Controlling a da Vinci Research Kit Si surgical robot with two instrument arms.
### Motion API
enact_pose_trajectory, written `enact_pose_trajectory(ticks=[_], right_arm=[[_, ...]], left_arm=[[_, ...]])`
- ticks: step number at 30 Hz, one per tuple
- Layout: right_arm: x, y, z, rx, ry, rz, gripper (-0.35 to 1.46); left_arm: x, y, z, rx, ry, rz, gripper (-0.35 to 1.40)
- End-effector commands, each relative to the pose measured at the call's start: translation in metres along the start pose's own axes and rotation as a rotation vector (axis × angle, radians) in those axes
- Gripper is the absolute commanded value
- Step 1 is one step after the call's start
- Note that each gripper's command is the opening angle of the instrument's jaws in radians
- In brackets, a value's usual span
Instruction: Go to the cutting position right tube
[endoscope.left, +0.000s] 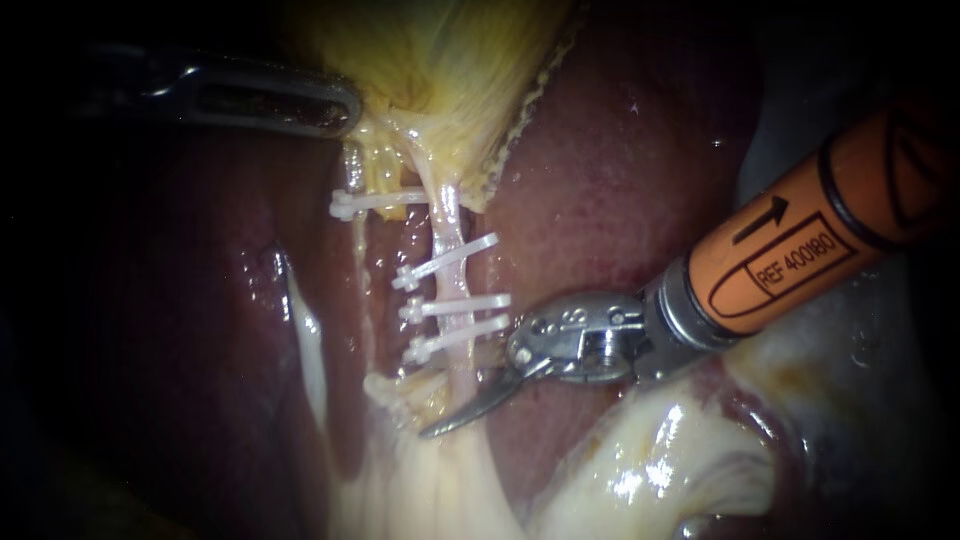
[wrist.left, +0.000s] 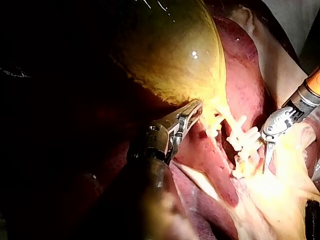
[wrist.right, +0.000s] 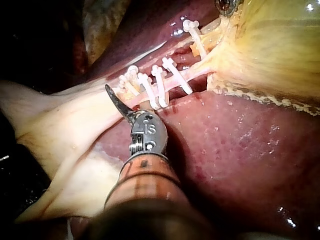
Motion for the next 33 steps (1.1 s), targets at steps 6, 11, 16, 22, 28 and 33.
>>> enact_pose_trajectory(ticks=[6, 11, 16, 22, 28, 33], right_arm=[[0.0002, 0.0001, -0.0002, 0.0, 0.0, 0.002, 1.42], [0.0014, 0.0011, -0.0013, 0.0, -0.004, 0.01, 1.42], [0.0028, 0.0027, -0.0031, -0.014, -0.035, 0.035, 1.43], [0.0039, 0.0045, -0.005, -0.028, -0.063, 0.054, 1.42], [0.0049, 0.0053, -0.0058, -0.028, -0.056, 0.084, 1.42], [0.005, 0.0052, -0.0058, -0.004, -0.055, 0.12, 1.42]], left_arm=[[0.0, 0.0, 0.0, 0.0, 0.0, 0.0, -0.35], [0.0001, 0.0, -0.0001, 0.0, 0.0, 0.0, -0.35], [0.0001, -0.0001, -0.0002, 0.0, 0.0, 0.0, -0.35], [0.0001, -0.0002, -0.0002, 0.0, 0.0, 0.0, -0.35], [0.0001, -0.0002, -0.0002, 0.0, 0.0, 0.0, -0.35], [0.0001, -0.0002, -0.0002, 0.0, 0.0, 0.001, -0.35]])
